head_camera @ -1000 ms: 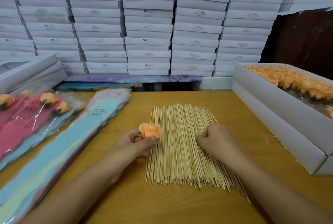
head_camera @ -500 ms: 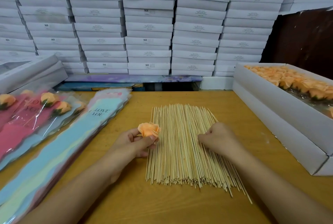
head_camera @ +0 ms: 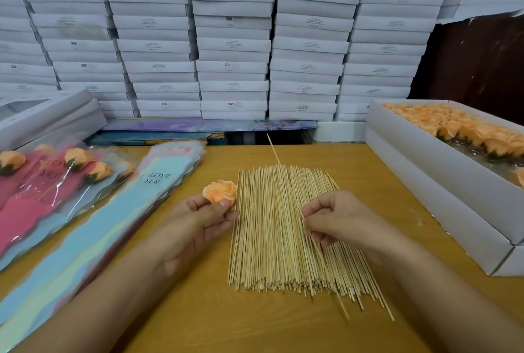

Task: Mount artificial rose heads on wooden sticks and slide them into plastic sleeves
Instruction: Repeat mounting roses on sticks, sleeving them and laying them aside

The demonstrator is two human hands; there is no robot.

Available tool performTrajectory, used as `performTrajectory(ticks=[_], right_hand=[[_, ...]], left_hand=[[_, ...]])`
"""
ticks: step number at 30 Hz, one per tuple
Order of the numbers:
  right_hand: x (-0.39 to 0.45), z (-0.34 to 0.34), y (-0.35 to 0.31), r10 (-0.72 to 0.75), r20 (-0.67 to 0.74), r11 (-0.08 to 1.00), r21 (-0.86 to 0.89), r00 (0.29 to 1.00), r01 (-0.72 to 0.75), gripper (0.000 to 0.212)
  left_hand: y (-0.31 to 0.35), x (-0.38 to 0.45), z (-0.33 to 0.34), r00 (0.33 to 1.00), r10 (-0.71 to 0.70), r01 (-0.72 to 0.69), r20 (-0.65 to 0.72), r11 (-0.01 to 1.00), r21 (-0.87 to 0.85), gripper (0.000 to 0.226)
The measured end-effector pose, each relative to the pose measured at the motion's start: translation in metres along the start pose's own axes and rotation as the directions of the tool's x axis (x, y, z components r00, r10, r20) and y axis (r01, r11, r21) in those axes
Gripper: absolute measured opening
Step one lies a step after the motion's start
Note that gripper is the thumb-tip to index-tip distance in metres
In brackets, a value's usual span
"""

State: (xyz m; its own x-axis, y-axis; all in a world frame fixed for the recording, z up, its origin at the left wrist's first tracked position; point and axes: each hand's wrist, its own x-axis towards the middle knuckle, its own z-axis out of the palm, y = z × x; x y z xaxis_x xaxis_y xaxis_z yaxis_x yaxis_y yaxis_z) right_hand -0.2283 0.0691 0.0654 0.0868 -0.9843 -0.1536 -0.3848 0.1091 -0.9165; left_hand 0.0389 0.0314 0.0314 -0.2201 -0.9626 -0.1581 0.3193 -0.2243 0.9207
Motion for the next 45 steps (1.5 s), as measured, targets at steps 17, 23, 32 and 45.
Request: performTrajectory(ticks=[17,23,32,45], right_hand=[[-0.015,-0.003,-0.002,-0.061,0.16,0.998,0.033,0.985,0.056,0.005],[-0.017,-0.008,-0.003,-0.071,0.19,0.997,-0.022,0.979,0.076,0.006],[-0.019,-0.014,-0.004,-0.059,0.246,0.99,-0.106,0.967,0.088,0.006],[-0.016,-0.013,0.001,-0.051,0.248,0.988,-0.126,0.967,0.085,0.003]], left_hand=[[0.026,0.027,0.024,1.0,-0.019,0.011,-0.017,0.932,-0.362,0.017],[0.034,0.025,0.016,0.994,0.031,-0.069,-0.101,0.91,-0.41,0.019],[0.037,0.024,0.004,0.99,0.043,-0.095,-0.131,0.901,-0.424,0.017],[0.036,0.024,0.006,0.991,0.027,-0.084,-0.135,0.894,-0.439,0.03]])
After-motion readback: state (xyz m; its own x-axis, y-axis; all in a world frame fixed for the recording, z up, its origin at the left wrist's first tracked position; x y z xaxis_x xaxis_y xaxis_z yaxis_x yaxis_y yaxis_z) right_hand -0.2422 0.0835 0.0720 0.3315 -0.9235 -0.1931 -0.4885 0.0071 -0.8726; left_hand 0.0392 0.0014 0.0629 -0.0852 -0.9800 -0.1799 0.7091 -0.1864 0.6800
